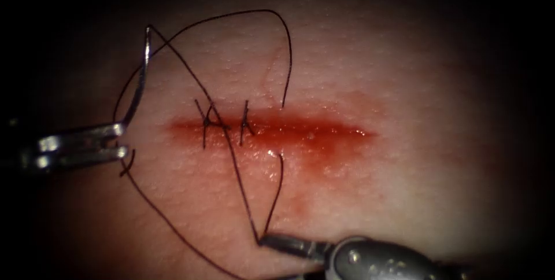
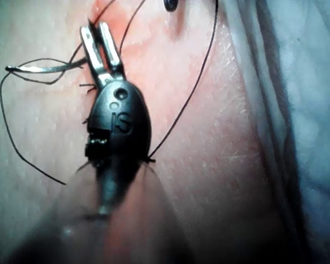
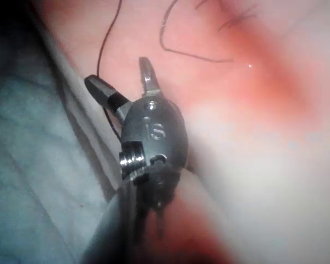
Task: Wound Closure
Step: Use the right end-effector to pull the suture all the way through the incision until a tail remains.
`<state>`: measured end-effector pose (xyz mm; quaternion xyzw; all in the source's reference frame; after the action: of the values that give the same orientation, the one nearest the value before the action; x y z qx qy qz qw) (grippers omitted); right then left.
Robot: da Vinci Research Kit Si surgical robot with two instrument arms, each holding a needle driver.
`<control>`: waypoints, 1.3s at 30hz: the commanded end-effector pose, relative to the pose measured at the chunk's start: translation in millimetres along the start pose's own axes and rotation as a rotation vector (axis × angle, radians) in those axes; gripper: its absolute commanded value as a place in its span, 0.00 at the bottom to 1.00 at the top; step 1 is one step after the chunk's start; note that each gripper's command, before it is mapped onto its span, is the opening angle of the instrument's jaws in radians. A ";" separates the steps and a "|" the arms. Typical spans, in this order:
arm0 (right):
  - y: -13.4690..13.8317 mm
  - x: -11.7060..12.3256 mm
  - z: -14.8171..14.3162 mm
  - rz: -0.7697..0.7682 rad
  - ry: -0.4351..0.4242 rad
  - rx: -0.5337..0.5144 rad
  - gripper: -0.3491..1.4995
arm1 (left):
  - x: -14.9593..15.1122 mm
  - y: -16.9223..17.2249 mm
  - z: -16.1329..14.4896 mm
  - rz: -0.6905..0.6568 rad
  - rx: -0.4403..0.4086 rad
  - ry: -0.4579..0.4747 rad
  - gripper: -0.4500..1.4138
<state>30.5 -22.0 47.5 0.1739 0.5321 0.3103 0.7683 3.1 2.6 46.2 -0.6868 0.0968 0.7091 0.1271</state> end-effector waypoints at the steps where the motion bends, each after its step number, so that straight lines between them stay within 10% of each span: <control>1: 1.1 -0.5 0.6 -0.037 0.001 -0.002 0.84 | -0.4 -0.3 0.0 0.008 0.017 -0.005 0.00; 28: 12.6 -0.3 1.6 -0.240 -0.124 -0.133 0.77 | -0.6 -2.5 -2.2 0.038 0.082 -0.023 0.00; 37: 12.6 -1.0 4.9 -0.217 -0.097 -0.122 0.55 | -0.9 -2.4 -1.9 0.040 0.077 -0.013 0.00; 39: 12.5 -1.1 5.0 -0.212 -0.097 -0.124 0.28 | -0.9 -2.4 -1.9 0.040 0.077 -0.013 0.00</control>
<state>30.6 -12.9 57.1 0.0852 0.4882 0.2528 0.8310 6.1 4.0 46.5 -0.6748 0.1366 0.7117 0.1398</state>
